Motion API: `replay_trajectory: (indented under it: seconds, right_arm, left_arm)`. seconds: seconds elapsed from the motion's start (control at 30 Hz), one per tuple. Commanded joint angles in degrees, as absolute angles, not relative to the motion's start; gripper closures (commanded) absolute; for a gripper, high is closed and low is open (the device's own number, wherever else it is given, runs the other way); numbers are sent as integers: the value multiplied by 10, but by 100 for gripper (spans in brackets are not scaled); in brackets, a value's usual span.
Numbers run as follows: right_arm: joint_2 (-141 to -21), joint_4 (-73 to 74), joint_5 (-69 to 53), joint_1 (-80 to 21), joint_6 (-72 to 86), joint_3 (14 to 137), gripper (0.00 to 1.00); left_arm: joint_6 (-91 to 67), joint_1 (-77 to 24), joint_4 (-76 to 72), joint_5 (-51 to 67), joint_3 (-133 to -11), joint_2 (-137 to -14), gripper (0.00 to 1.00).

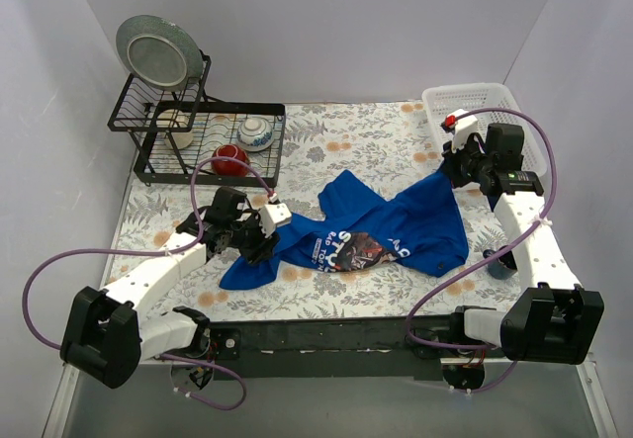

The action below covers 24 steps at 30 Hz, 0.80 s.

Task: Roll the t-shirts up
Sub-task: Flatten out the T-shirt at the center of the board.

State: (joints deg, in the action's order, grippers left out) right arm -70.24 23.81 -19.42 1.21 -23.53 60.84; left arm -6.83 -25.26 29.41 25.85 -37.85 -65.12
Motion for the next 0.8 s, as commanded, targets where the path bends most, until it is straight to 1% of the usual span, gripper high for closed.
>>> replay_trajectory:
  seconds: [0.0, 0.13, 0.23, 0.3, 0.37, 0.4, 0.43, 0.5, 0.67, 0.77]
  right_arm:
    - [-691, 217, -187, 11, -230, 601, 99]
    - [-686, 214, -185, 11, -230, 594, 99]
    - [-685, 213, -185, 11, -230, 592, 99]
    - [-685, 211, -185, 11, -230, 592, 99]
    - [-686, 210, -184, 11, -230, 592, 99]
    - [-688, 207, -185, 11, -229, 592, 99]
    - [-689, 208, -185, 11, -229, 593, 99]
    - [-692, 207, -186, 11, -227, 596, 99]
    - [-699, 206, -193, 11, -222, 614, 99]
    - [-708, 207, -192, 11, -221, 656, 99]
  left_arm:
    - [-66, -255, 280, 257, -375, -650, 61]
    - [-64, -255, 288, 262, -378, -653, 64]
    - [-57, -255, 293, 266, -378, -652, 62]
    - [-55, -255, 293, 266, -377, -652, 64]
    - [-54, -255, 292, 263, -376, -657, 71]
    - [-54, -255, 291, 262, -376, -658, 78]
    - [-53, -255, 292, 262, -377, -659, 81]
    - [-57, -255, 291, 260, -381, -657, 100]
    - [-63, -251, 302, 242, -415, -654, 100]
    - [-67, -223, 321, 231, -478, -653, 100]
